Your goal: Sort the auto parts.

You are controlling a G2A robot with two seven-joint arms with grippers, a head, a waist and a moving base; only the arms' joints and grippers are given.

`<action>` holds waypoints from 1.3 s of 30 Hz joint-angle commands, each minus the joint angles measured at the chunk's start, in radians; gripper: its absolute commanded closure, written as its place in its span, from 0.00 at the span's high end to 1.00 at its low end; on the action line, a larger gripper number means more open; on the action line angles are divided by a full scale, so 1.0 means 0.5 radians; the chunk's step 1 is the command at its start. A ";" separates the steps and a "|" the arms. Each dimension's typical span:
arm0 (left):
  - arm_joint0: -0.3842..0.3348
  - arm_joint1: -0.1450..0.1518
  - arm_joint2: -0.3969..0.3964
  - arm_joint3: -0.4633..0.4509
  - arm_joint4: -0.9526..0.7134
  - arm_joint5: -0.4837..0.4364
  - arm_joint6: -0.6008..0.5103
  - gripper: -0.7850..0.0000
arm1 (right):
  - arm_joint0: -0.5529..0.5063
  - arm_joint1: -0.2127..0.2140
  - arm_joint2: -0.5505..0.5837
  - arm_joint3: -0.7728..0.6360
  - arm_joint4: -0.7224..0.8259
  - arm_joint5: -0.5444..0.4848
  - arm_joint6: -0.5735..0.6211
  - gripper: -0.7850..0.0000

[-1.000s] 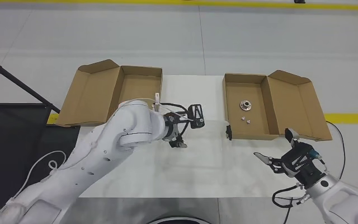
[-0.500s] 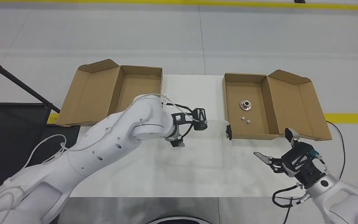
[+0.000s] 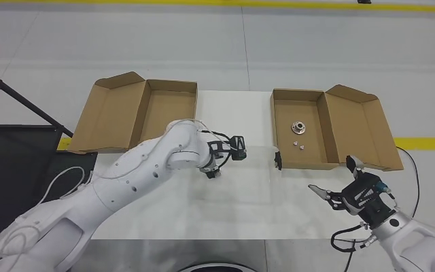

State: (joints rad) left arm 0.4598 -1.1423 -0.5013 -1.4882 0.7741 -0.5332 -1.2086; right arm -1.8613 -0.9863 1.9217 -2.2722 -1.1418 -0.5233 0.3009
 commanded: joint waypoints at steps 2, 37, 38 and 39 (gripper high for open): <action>-0.001 -0.018 0.022 0.054 0.016 0.002 0.028 0.65 | 0.000 0.000 0.000 0.000 0.000 0.000 0.000 1.00; -0.016 -0.183 0.096 0.425 0.147 0.080 0.169 0.46 | 0.000 0.000 0.000 0.000 0.000 0.000 0.000 1.00; -0.014 -0.187 0.095 0.432 0.151 0.080 0.170 0.46 | 0.000 0.000 0.000 0.000 0.000 0.000 0.000 1.00; -0.013 -0.188 0.094 0.436 0.152 0.079 0.170 0.46 | 0.000 0.000 0.000 0.000 0.000 0.000 0.000 1.00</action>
State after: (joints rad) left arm 0.4527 -1.2357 -0.4538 -1.2724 0.8494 -0.4933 -1.1237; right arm -1.8613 -0.9863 1.9217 -2.2722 -1.1418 -0.5233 0.3009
